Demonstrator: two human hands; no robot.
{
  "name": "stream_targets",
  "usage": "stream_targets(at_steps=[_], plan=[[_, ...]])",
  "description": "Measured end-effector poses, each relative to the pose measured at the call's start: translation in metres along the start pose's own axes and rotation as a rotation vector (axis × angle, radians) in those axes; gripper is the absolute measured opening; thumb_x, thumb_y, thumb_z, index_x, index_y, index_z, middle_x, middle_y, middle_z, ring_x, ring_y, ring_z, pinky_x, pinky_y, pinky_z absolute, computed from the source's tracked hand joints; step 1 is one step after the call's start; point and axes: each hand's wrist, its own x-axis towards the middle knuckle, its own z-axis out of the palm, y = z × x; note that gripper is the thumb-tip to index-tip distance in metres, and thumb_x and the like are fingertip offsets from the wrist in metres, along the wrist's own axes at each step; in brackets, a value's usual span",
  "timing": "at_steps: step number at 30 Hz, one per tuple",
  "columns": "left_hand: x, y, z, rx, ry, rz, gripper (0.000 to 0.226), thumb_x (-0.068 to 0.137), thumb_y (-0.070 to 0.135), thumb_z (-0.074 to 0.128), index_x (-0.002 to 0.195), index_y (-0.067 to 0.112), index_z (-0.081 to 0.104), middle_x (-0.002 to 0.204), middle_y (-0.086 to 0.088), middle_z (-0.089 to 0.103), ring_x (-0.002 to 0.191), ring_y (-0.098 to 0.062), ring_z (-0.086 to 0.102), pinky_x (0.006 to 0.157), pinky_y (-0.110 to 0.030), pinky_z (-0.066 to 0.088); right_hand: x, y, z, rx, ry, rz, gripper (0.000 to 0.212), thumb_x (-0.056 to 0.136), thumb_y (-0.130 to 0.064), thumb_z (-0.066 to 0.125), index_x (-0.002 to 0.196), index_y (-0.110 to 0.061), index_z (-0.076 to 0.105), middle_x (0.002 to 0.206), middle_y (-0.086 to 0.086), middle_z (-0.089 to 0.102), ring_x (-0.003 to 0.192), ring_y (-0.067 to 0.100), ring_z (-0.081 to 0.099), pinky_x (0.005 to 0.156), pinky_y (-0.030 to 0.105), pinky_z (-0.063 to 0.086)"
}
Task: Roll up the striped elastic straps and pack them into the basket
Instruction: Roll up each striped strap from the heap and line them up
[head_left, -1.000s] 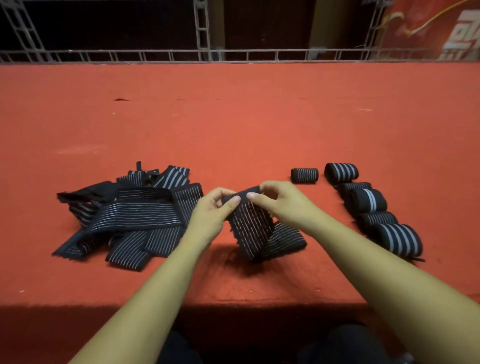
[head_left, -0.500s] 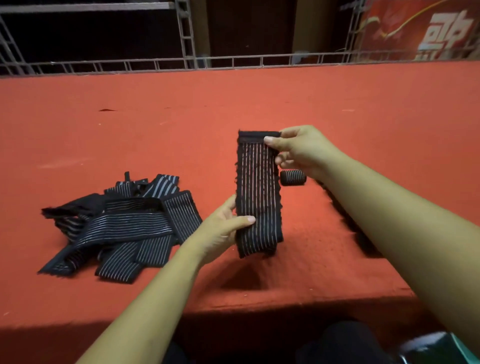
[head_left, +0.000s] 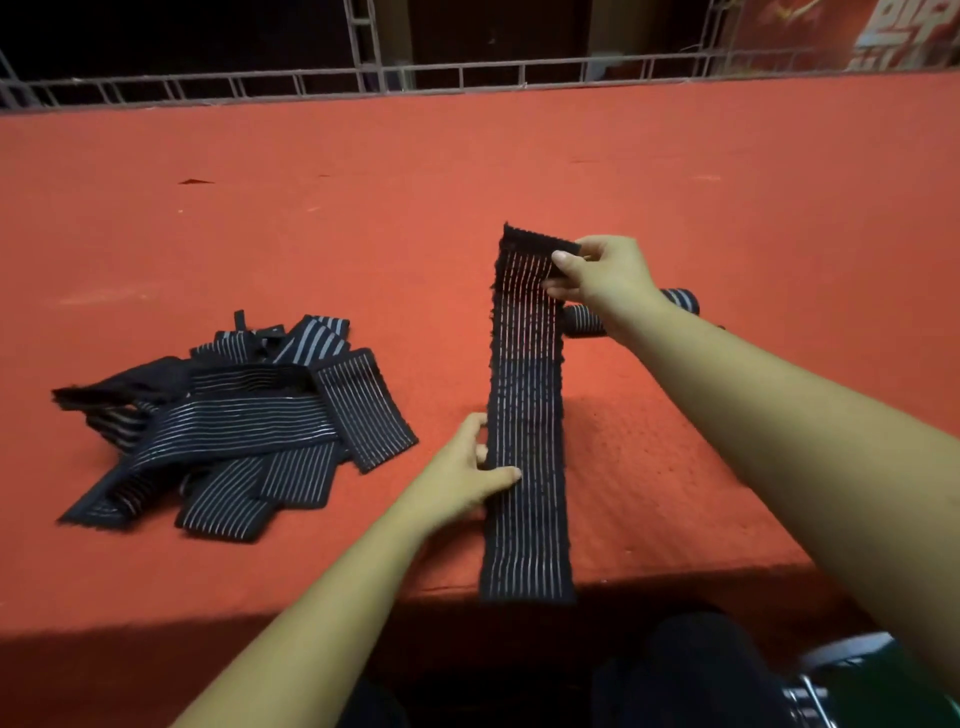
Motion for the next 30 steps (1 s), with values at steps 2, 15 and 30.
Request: stream_targets(at_steps=[2, 15, 30], plan=[[0.001, -0.022, 0.001, 0.25, 0.04, 0.078, 0.071, 0.089, 0.015, 0.069, 0.142, 0.03, 0.025, 0.107, 0.0, 0.071, 0.09, -0.013, 0.071, 0.089, -0.038, 0.057, 0.003, 0.016, 0.005, -0.031, 0.004, 0.036, 0.009, 0.102, -0.006, 0.051, 0.099, -0.003, 0.058, 0.088, 0.015, 0.063, 0.078, 0.026, 0.073, 0.072, 0.032, 0.062], [0.008, -0.048, 0.008, 0.498, 0.217, 0.274, 0.045, 0.098, 0.019, 0.057, 0.138, 0.016, 0.036, 0.066, 0.012, 0.043, 0.057, -0.002, 0.045, 0.062, -0.019, 0.036, 0.041, 0.097, 0.027, -0.276, -0.052, 0.312, 0.014, 0.102, -0.022, 0.055, 0.115, -0.018, 0.053, 0.061, 0.006, 0.059, 0.036, 0.012, 0.059, 0.035, 0.019, 0.042], [0.009, -0.05, 0.003, 0.448, 0.191, 0.252, 0.027, 0.096, 0.016, 0.059, 0.118, 0.021, 0.044, 0.055, 0.009, 0.041, 0.049, -0.006, 0.038, 0.057, -0.026, 0.033, -0.037, 0.125, 0.026, -0.789, -0.355, -0.058, 0.033, 0.096, -0.026, 0.06, 0.127, -0.014, 0.064, 0.127, 0.004, 0.067, 0.118, 0.021, 0.061, 0.102, 0.03, 0.043]])
